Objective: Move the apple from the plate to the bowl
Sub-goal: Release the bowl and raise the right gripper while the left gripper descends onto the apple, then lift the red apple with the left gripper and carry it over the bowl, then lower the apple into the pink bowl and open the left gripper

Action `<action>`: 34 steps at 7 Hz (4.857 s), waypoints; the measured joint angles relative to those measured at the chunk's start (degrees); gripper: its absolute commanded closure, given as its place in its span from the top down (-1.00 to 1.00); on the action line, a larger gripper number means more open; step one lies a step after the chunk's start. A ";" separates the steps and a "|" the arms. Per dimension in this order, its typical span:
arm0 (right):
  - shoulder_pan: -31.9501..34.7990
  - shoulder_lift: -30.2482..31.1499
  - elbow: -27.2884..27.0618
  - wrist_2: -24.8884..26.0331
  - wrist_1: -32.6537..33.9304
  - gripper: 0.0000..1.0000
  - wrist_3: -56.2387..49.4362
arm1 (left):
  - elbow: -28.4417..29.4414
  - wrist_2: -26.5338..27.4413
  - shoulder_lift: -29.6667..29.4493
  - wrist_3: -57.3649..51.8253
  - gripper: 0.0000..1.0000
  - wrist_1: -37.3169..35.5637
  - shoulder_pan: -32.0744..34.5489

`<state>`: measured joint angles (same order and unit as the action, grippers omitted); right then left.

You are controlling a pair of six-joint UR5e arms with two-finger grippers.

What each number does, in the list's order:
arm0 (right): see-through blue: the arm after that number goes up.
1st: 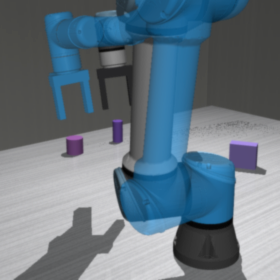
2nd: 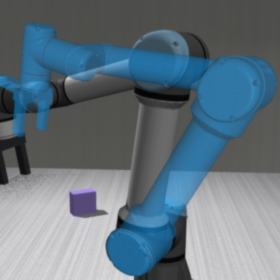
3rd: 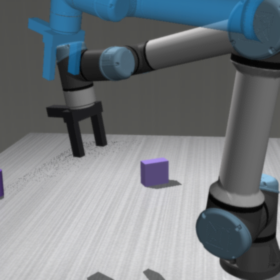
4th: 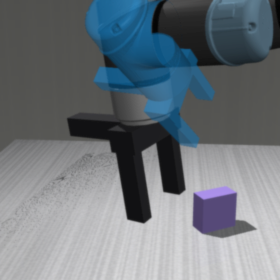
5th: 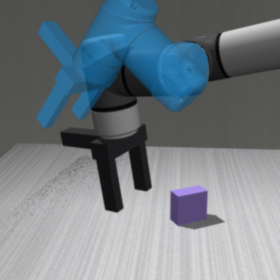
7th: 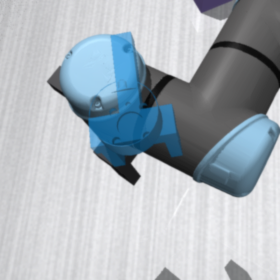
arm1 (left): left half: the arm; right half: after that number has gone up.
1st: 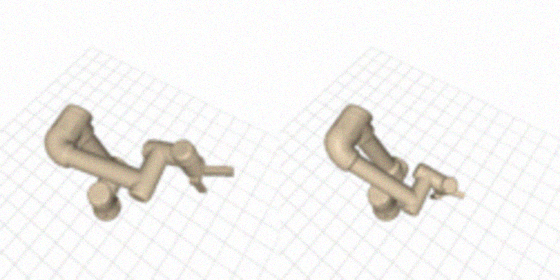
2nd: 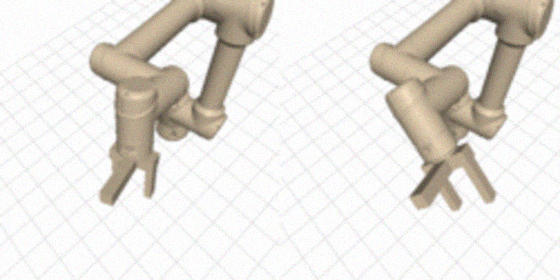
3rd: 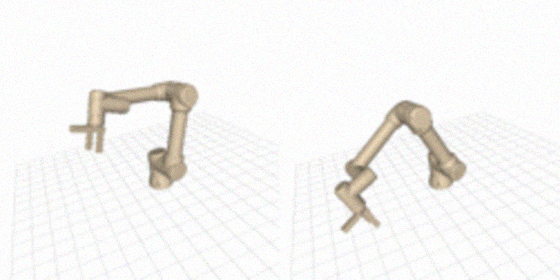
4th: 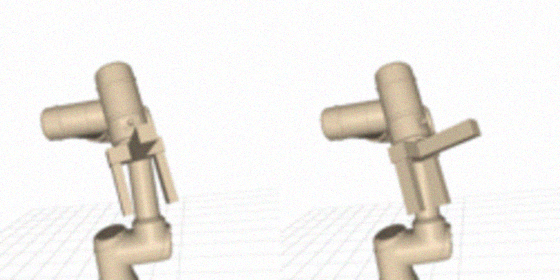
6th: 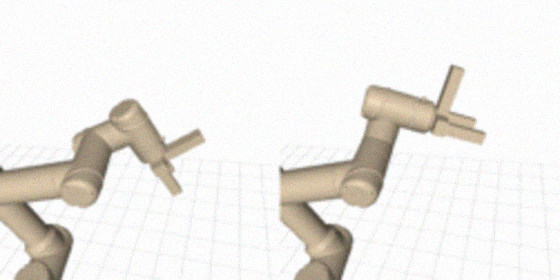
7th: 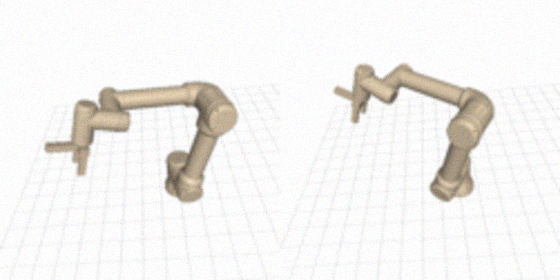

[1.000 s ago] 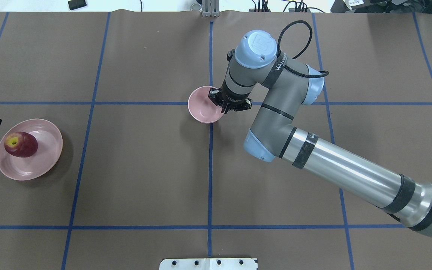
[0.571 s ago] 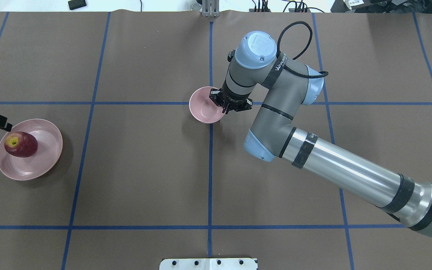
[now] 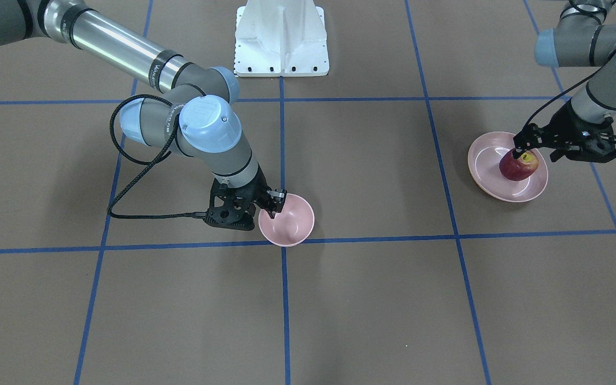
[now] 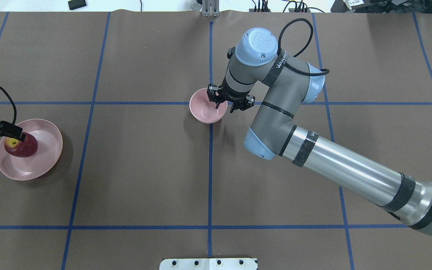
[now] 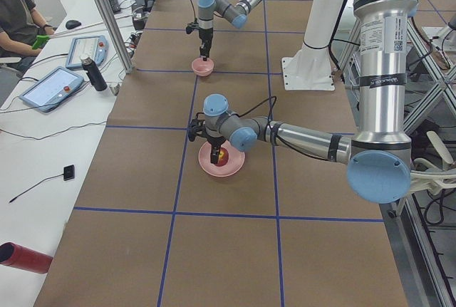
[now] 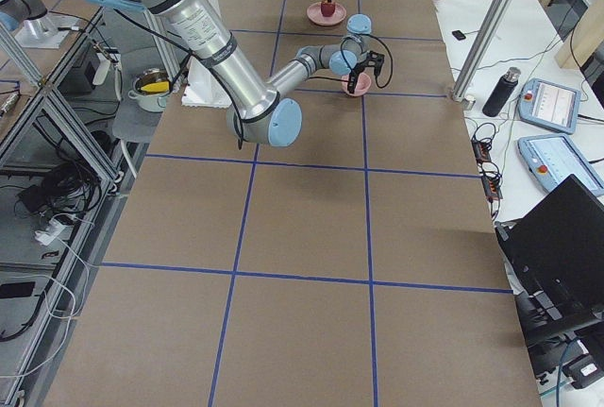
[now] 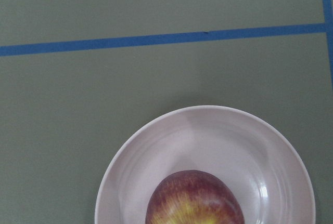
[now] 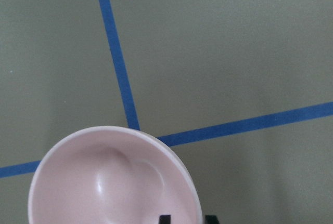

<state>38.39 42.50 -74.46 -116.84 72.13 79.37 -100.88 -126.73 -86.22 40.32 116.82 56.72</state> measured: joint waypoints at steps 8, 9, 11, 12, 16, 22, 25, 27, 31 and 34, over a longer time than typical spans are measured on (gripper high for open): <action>4.33 10.39 -10.47 -4.89 -0.06 1.00 -0.71 | 3.64 3.91 -2.00 0.28 -0.42 0.43 -4.22; 4.45 10.59 -10.50 -4.94 -0.06 1.00 -0.73 | 3.71 3.92 -2.12 0.22 -0.99 0.41 -4.35; 5.16 11.02 -10.62 -5.47 -0.02 1.00 -0.91 | 2.50 2.56 -2.68 0.05 -1.00 -0.24 -4.43; 6.51 12.68 -11.92 -7.16 0.08 1.00 -1.92 | 0.07 -0.57 -3.52 0.14 -1.00 -2.29 -4.13; 18.43 31.95 -20.74 -15.78 0.30 1.00 -25.43 | -1.04 -3.00 -28.63 21.37 -1.00 -16.83 -9.78; 29.34 45.49 -21.69 -18.56 0.15 1.00 -50.77 | 36.08 10.75 -63.63 33.81 -1.00 -10.49 -18.05; 29.38 45.49 -21.50 -18.62 0.16 1.00 -50.98 | 37.90 12.37 -63.61 33.61 -1.00 -8.96 -19.73; 29.38 45.56 -21.61 -18.68 0.13 1.00 -50.99 | 37.38 12.77 -62.29 33.32 0.95 -8.93 -20.01; 29.37 45.69 -21.64 -18.69 0.12 1.00 -50.99 | 32.85 14.38 -60.13 33.46 0.97 -9.41 -19.90; 29.68 45.73 -21.68 -18.69 0.12 1.00 -51.29 | 11.95 13.48 -42.76 29.02 0.97 -10.10 -17.78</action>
<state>68.07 88.23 -96.14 -135.53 72.25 28.09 -88.93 -113.25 -128.98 69.34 106.71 38.95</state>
